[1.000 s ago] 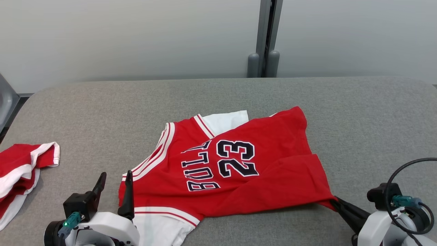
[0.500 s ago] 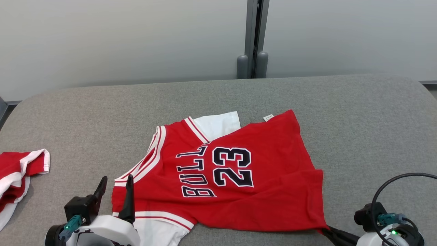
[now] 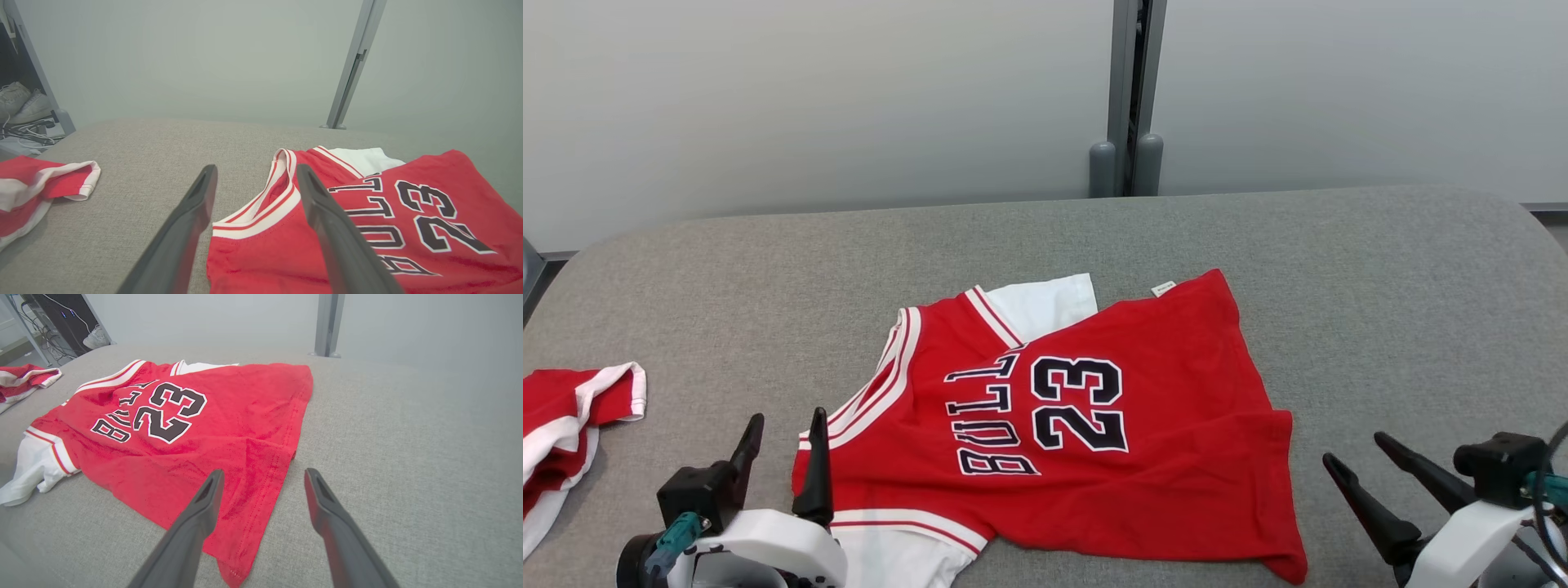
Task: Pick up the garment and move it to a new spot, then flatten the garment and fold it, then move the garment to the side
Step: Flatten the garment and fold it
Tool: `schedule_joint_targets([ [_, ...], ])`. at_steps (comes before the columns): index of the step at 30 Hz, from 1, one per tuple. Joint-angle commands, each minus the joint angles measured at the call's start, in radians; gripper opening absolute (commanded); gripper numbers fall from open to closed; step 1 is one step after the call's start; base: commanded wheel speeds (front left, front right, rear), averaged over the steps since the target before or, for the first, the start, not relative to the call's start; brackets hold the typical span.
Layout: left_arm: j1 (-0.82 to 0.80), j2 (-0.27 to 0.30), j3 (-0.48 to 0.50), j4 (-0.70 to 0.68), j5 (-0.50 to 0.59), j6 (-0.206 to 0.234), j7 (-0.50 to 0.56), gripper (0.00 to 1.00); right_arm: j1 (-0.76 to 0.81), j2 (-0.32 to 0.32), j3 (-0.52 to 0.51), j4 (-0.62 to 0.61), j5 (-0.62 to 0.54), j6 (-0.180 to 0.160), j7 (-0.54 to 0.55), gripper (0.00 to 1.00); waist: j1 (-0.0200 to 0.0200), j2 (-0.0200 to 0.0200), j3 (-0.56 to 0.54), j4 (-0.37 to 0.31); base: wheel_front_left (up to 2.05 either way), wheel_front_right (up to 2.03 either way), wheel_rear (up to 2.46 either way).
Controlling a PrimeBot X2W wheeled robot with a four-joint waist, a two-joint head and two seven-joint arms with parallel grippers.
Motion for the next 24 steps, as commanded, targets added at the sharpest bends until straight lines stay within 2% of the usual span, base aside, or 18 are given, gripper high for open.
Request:
schedule_joint_targets([
  [1, 0.006, 0.001, 0.011, -0.012, 0.009, 0.006, -0.004, 1.0, 0.016, 0.014, -0.028, -0.011, -0.02, 0.0, -0.028, 1.0, 0.0, 0.0, -0.002, 0.001, 0.0, 0.0, 0.0],
  [6, 0.03, -0.019, 0.077, -0.075, 0.035, 0.0, -0.004, 1.0, 0.034, 0.103, -0.146, -0.027, -0.09, 0.0, -0.13, 1.0, 0.0, 0.0, -0.003, 0.001, 0.0, 0.0, 0.0],
  [17, 0.053, -0.059, 0.185, -0.173, 0.169, -0.053, -0.004, 1.0, 0.017, 0.28, -0.371, -0.037, -0.217, 0.0, -0.341, 1.0, 0.0, 0.0, 0.015, -0.009, 0.0, 0.0, 0.0],
  [24, 0.075, -0.109, 0.248, -0.17, 0.228, -0.11, -0.004, 1.0, -0.001, 0.321, -0.373, 0.004, -0.238, 0.0, -0.364, 1.0, 0.0, 0.0, 0.025, -0.013, 0.0, 0.0, 0.0],
])
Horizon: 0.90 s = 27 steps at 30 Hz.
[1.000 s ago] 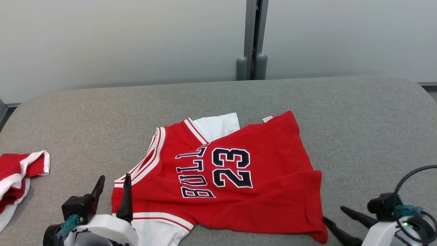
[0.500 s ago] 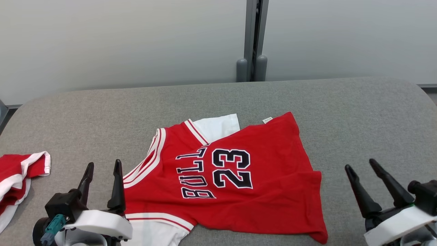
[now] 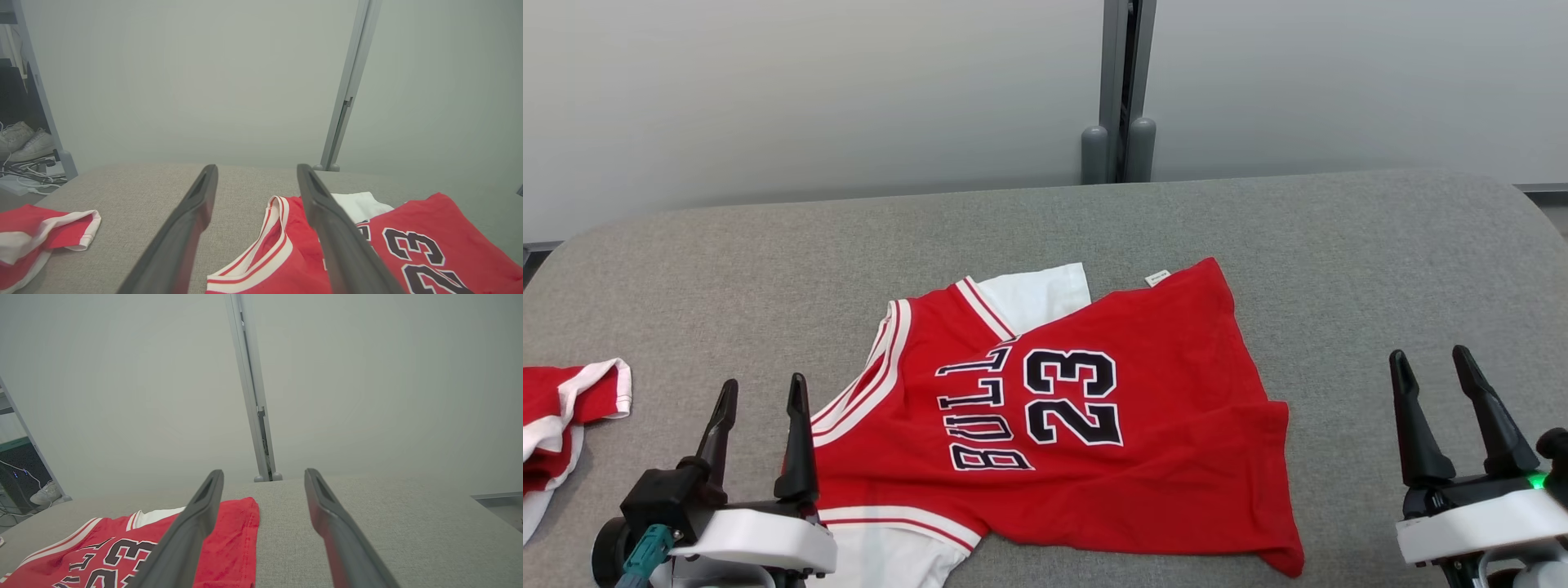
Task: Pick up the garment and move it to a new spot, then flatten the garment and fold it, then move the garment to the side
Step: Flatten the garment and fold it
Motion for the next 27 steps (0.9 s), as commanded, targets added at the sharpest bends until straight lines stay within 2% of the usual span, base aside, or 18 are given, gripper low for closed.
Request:
schedule_joint_targets([
  [1, 0.003, -0.011, 0.017, 0.005, 0.01, -0.012, -0.004, 1.0, -0.012, -0.004, 0.011, 0.012, -0.012, 0.0, -0.009, 1.0, 0.0, 0.0, 0.002, 0.001, 0.0, 0.0, 0.0],
  [11, 0.0, -0.085, 0.099, 0.027, 0.07, -0.079, -0.004, 1.0, -0.024, -0.014, 0.075, 0.041, 0.01, 0.0, -0.008, 1.0, 0.0, 0.0, 0.013, 0.013, 0.0, 0.0, 0.0],
  [18, -0.006, -0.109, 0.138, 0.034, 0.113, -0.117, -0.004, 1.0, -0.031, -0.007, 0.076, 0.043, 0.006, 0.0, -0.008, 1.0, 0.0, 0.0, 0.013, 0.01, 0.0, 0.0, 0.0],
  [27, -0.014, -0.123, 0.157, 0.045, 0.138, -0.142, -0.004, 1.0, -0.031, -0.005, 0.078, 0.057, 0.001, 0.0, -0.008, 1.0, 0.0, 0.0, 0.016, 0.015, 0.0, 0.0, 0.0],
])
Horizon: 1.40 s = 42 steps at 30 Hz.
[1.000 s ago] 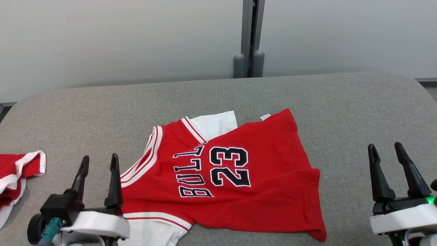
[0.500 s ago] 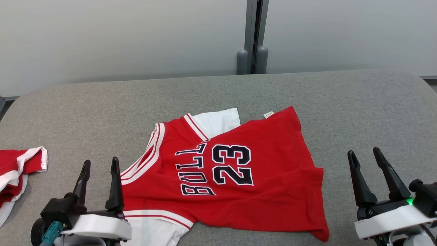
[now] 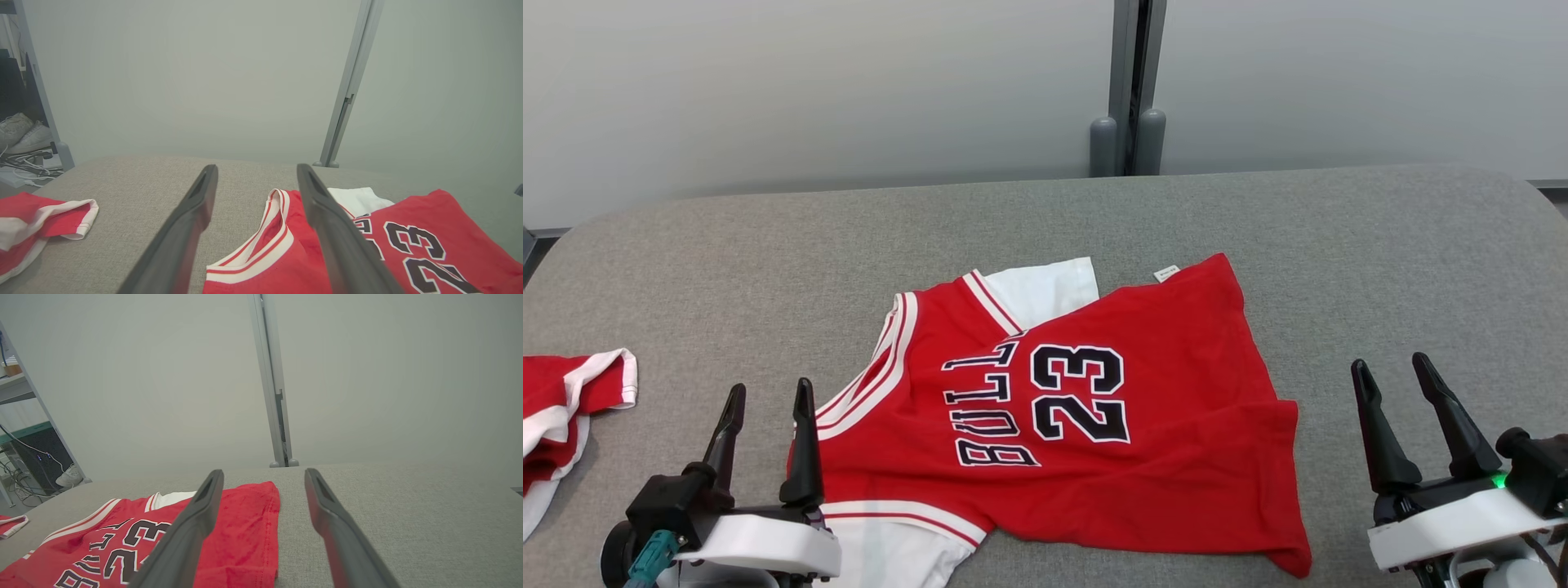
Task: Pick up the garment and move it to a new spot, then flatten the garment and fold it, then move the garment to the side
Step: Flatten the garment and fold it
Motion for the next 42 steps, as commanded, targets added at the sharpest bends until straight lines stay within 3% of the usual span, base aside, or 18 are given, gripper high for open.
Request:
schedule_joint_targets([
  [1, -0.018, 0.005, 0.005, 0.002, 0.009, -0.003, -0.004, 1.0, -0.008, -0.004, -0.005, 0.005, -0.002, 0.0, -0.002, 1.0, 0.0, 0.0, -0.001, 0.001, 0.0, 0.0, 0.0],
  [11, -0.017, -0.003, 0.016, 0.022, 0.025, -0.02, -0.004, 1.0, -0.002, -0.027, 0.027, 0.037, -0.011, 0.0, -0.002, 1.0, 0.0, 0.0, -0.01, 0.011, 0.0, 0.0, 0.0],
  [17, 0.006, -0.004, 0.011, 0.095, -0.019, -0.032, 0.039, 1.0, 0.0, -0.064, 0.059, 0.085, 0.049, 0.0, 0.027, 1.0, 0.0, 0.0, -0.021, 0.012, 0.0, 0.0, 0.0],
  [23, 0.034, 0.004, 0.017, 0.08, -0.053, -0.015, 0.165, 1.0, 0.018, -0.081, 0.07, 0.105, 0.127, 0.0, 0.146, 1.0, 0.0, 0.0, -0.024, 0.02, 0.0, 0.0, 0.0],
  [31, 0.109, 0.016, 0.002, -0.002, -0.084, 0.032, 0.457, 1.0, 0.057, -0.093, 0.074, 0.081, 0.252, 0.0, 0.369, 1.0, 0.0, 0.0, -0.032, 0.037, 0.0, 0.0, 0.0],
  [42, 0.215, 0.028, -0.05, -0.133, -0.125, 0.037, 0.732, 1.0, 0.107, -0.038, 0.001, 0.093, 0.277, 0.0, 0.573, 1.0, 0.0, 0.0, -0.028, 0.054, 0.0, 0.0, 0.0],
])
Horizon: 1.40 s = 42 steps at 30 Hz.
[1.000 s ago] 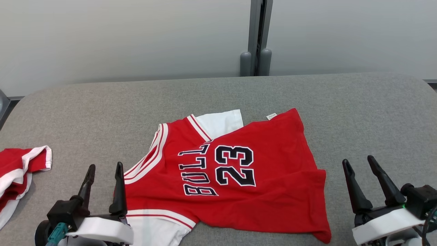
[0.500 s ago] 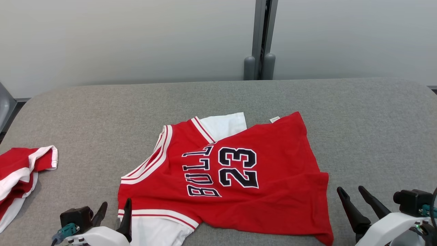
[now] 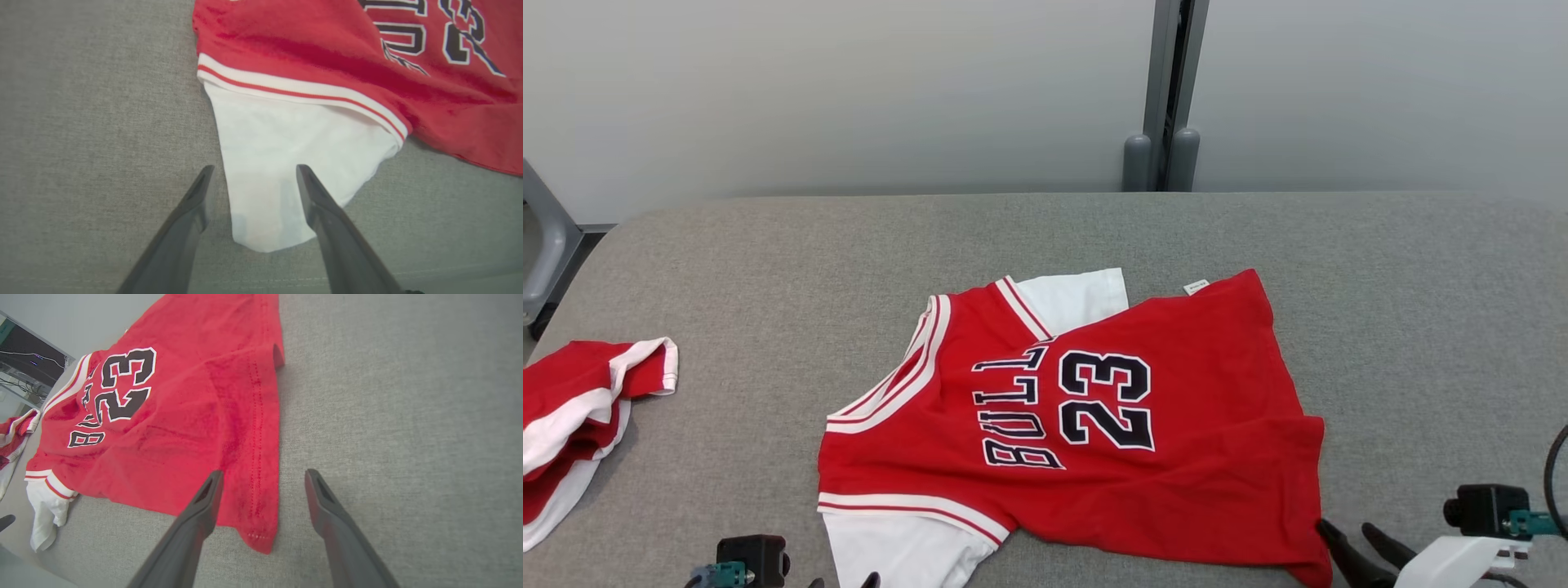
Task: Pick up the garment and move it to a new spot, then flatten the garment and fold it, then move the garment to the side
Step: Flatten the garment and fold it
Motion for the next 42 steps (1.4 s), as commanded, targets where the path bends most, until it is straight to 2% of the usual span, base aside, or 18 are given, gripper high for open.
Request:
schedule_joint_targets([
  [1, 0.009, 0.006, -0.001, -0.016, -0.01, -0.001, 0.016, 1.0, 0.014, 0.01, -0.006, 0.004, -0.002, 0.001, 0.021, 1.0, 0.0, 0.0, 0.004, 0.003, 0.0, 0.0, 0.0],
  [11, 0.034, 0.012, -0.016, -0.014, -0.041, -0.006, 0.089, 1.0, 0.01, 0.058, -0.029, 0.033, 0.013, 0.001, 0.106, 1.0, 0.0, 0.0, 0.029, 0.013, 0.0, 0.0, 0.0],
  [17, 0.005, 0.013, -0.015, 0.022, -0.047, 0.0, 0.082, 1.0, -0.023, 0.078, -0.007, 0.068, 0.042, 0.0, 0.116, 1.0, 0.0, 0.0, 0.053, 0.015, 0.0, 0.0, 0.0],
  [26, -0.036, 0.01, -0.031, 0.071, -0.058, -0.017, 0.068, 1.0, -0.058, 0.082, 0.027, 0.131, 0.075, 0.0, 0.109, 1.0, 0.0, 0.0, 0.074, 0.022, 0.0, 0.0, 0.0],
  [27, -0.041, 0.009, -0.033, 0.078, -0.06, -0.018, 0.069, 1.0, -0.059, 0.08, 0.03, 0.134, 0.079, 0.0, 0.107, 0.96, 0.0, 0.0, 0.075, 0.022, 0.0, 0.0, 0.0],
  [28, -0.044, 0.008, -0.036, 0.086, -0.061, -0.021, 0.071, 1.0, -0.061, 0.078, 0.033, 0.138, 0.083, 0.0, 0.105, 0.84, 0.0, 0.0, 0.076, 0.022, 0.0, 0.0, 0.0],
  [30, -0.044, 0.009, -0.039, 0.1, -0.065, -0.023, 0.075, 1.0, -0.066, 0.075, 0.039, 0.146, 0.087, 0.0, 0.102, 0.81, 0.0, 0.0, 0.077, 0.021, 0.0, 0.0, 0.0],
  [32, -0.042, 0.01, -0.04, 0.115, -0.069, -0.023, 0.077, 1.0, -0.069, 0.073, 0.045, 0.153, 0.09, 0.0, 0.1, 0.84, 0.0, 0.0, 0.077, 0.019, 0.0, 0.0, 0.0],
  [33, -0.043, 0.01, -0.041, 0.124, -0.07, -0.024, 0.081, 1.0, -0.069, 0.072, 0.048, 0.156, 0.09, 0.0, 0.098, 0.8, 0.0, 0.0, 0.078, 0.017, 0.0, 0.0, 0.0],
  [35, -0.041, 0.01, -0.046, 0.14, -0.072, -0.026, 0.089, 1.0, -0.072, 0.07, 0.055, 0.16, 0.094, 0.0, 0.096, 0.65, 0.0, 0.0, 0.079, 0.015, 0.0, 0.0, 0.0],
  [36, -0.039, 0.008, -0.05, 0.147, -0.077, -0.028, 0.096, 1.0, -0.072, 0.069, 0.059, 0.161, 0.097, 0.0, 0.094, 0.52, 0.0, 0.0, 0.079, 0.014, 0.0, 0.0, 0.0],
  [37, -0.038, 0.008, -0.052, 0.152, -0.08, -0.03, 0.1, 0.93, -0.072, 0.069, 0.061, 0.16, 0.1, 0.0, 0.091, 0.47, 0.0, 0.0, 0.08, 0.013, 0.0, 0.0, 0.0],
  [38, -0.038, 0.008, -0.054, 0.155, -0.081, -0.03, 0.101, 0.82, -0.074, 0.067, 0.063, 0.16, 0.101, 0.0, 0.089, 0.38, 0.0, 0.0, 0.08, 0.013, 0.0, 0.0, 0.0],
  [39, -0.038, 0.008, -0.054, 0.155, -0.081, -0.03, 0.101, 0.82, -0.074, 0.067, 0.063, 0.16, 0.101, 0.0, 0.089, 0.38, 0.0, 0.0, 0.08, 0.013, 0.0, 0.0, 0.0],
  [40, -0.039, 0.006, -0.059, 0.157, -0.083, -0.034, 0.101, 0.4, -0.077, 0.063, 0.067, 0.16, 0.102, 0.0, 0.081, 0.09, 0.0, 0.0, 0.08, 0.014, 0.0, 0.0, 0.0],
  [41, -0.042, 0.005, -0.061, 0.153, -0.084, -0.036, 0.095, 0.0, -0.079, 0.061, 0.068, 0.161, 0.103, 0.0, 0.075, 0.0, 0.0, 0.0, 0.08, 0.014, 0.0, 0.0, 0.0],
  [42, -0.043, 0.005, -0.062, 0.152, -0.084, -0.038, 0.092, 0.0, -0.08, 0.059, 0.069, 0.161, 0.106, 0.0, 0.071, 0.0, 0.0, 0.0, 0.078, 0.015, 0.0, 0.0, 0.0],
])
